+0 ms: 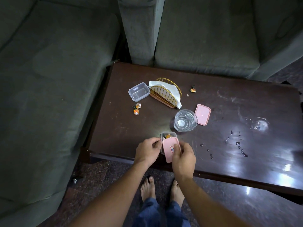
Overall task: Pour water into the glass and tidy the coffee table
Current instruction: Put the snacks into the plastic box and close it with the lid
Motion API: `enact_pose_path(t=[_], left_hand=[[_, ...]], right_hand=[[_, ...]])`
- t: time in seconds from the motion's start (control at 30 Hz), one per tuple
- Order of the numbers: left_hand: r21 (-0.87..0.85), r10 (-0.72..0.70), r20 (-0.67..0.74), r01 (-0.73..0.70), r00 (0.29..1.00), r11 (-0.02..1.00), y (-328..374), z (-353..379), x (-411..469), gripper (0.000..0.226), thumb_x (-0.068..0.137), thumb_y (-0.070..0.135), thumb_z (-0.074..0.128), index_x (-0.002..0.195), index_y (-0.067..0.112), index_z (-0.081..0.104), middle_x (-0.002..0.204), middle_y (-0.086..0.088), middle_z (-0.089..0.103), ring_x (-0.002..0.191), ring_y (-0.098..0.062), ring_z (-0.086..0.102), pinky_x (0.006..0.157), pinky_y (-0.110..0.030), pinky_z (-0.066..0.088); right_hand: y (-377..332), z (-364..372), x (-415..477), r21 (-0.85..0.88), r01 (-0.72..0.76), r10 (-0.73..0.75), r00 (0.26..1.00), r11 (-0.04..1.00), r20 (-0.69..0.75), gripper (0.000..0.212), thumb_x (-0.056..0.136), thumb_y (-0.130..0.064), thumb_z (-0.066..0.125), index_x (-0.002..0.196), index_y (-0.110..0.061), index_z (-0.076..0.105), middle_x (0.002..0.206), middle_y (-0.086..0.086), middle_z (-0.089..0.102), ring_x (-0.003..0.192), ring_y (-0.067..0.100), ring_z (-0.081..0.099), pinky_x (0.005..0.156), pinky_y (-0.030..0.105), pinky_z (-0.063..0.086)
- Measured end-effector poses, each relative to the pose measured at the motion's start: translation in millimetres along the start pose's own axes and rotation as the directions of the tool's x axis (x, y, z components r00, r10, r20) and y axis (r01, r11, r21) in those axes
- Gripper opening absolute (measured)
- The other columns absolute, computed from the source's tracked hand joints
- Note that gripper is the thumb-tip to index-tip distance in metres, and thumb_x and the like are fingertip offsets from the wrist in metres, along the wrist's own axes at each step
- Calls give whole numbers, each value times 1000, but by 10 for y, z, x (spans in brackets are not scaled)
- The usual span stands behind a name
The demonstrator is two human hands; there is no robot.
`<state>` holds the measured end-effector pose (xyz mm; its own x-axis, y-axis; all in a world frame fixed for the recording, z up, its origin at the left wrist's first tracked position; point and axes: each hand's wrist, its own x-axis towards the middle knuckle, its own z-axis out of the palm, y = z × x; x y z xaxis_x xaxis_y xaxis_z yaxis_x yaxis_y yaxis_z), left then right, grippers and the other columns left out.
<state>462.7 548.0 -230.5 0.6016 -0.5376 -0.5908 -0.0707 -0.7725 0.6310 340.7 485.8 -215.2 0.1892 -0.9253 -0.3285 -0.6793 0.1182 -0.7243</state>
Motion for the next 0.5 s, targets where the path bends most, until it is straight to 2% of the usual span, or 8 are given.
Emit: enact_pose_path(t=[0.1,0.17,0.23,0.3,0.4,0.5], left_hand=[[2,6,-3,-6,1000,1000,9,-11,-7,23,95,40,59,112,35,74,81,6,77,61,-12,72,77,-25,58],[-14,-1,5,1,1000,1000,17,-16,-19,21,97,38,60,111,33,75,80,8,76,55,-9,70,62,-12,50],[-16,9,13,-8,1000,1000,19,-14,-20,21,98,40,60,111,33,75,78,10,76,54,-7,69,56,-10,45],[-18,15,29,-14,999,1000,18,-5,-20,22,98,41,61,112,34,76,78,10,76,54,-7,69,57,-12,46],[-22,17,39,-17,999,1000,28,19,-24,22,97,39,63,113,34,77,80,9,77,53,-8,69,55,-12,45],[-17,26,32,-25,999,1000,32,33,-27,21,97,37,64,114,33,76,82,10,78,53,-8,69,57,-12,45]], right_hand=[[-45,-8,32,156,-155,160,987,976,-18,10,98,-25,66,93,-18,70,87,-1,73,85,21,67,84,39,55],[-62,6,60,225,-238,249,968,945,-21,18,97,-31,66,86,-17,71,84,-2,73,84,20,68,84,37,54],[-71,31,95,261,-278,297,954,925,-38,24,97,-35,66,81,-17,71,86,2,72,85,21,67,84,37,53],[-88,48,123,258,-293,318,946,921,-61,26,97,-35,66,79,-17,69,94,4,68,86,22,63,82,30,46],[-117,35,166,181,-288,308,947,940,-94,24,98,-33,66,86,-14,74,94,3,61,83,18,55,74,18,32],[-104,28,192,137,-234,250,962,962,-113,24,96,-34,69,87,-13,76,91,3,60,82,21,56,77,23,35]])
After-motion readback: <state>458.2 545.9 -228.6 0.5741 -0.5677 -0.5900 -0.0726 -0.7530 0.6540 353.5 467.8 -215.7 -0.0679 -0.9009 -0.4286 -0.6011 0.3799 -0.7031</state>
